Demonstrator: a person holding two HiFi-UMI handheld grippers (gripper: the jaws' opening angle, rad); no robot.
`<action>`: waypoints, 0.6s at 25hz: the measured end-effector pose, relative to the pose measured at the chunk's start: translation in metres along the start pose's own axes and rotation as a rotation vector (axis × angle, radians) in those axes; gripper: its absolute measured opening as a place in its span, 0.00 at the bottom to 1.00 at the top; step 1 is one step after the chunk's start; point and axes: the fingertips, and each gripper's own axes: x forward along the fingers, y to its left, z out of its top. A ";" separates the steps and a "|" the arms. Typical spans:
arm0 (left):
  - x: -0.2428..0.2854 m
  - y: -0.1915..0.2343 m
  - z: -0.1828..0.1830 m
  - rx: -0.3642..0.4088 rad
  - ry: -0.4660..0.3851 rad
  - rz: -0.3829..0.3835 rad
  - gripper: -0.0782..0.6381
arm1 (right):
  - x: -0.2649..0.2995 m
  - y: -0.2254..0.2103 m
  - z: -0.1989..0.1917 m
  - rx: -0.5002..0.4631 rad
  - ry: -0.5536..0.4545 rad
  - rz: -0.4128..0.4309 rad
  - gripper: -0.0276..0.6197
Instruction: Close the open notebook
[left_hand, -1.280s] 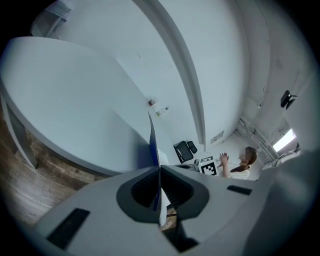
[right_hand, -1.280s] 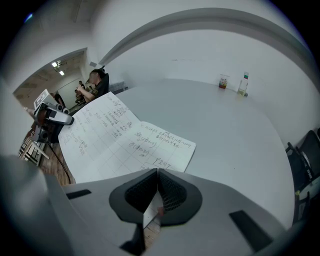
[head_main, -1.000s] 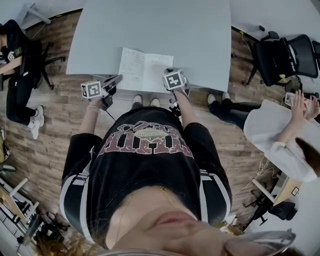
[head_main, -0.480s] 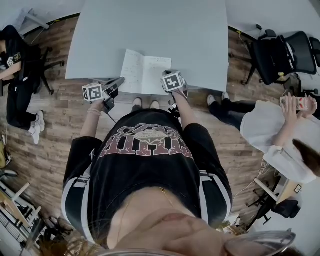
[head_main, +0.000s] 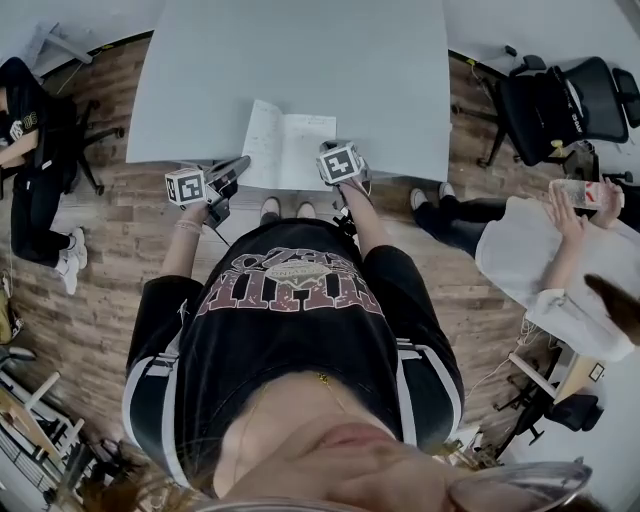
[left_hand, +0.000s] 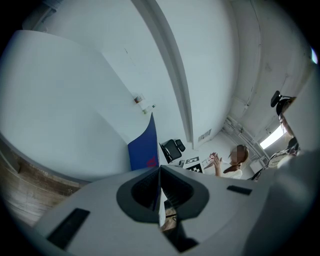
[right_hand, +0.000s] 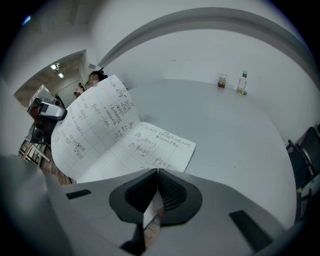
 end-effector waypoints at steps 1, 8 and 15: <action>0.002 -0.001 -0.001 -0.001 0.000 -0.003 0.18 | -0.001 0.000 0.000 -0.002 0.001 0.000 0.07; 0.010 -0.002 -0.005 0.013 0.008 -0.011 0.18 | -0.001 -0.002 -0.001 -0.002 0.003 -0.004 0.07; 0.027 -0.005 -0.009 0.025 0.032 -0.041 0.18 | 0.002 -0.002 -0.002 -0.006 0.003 0.007 0.07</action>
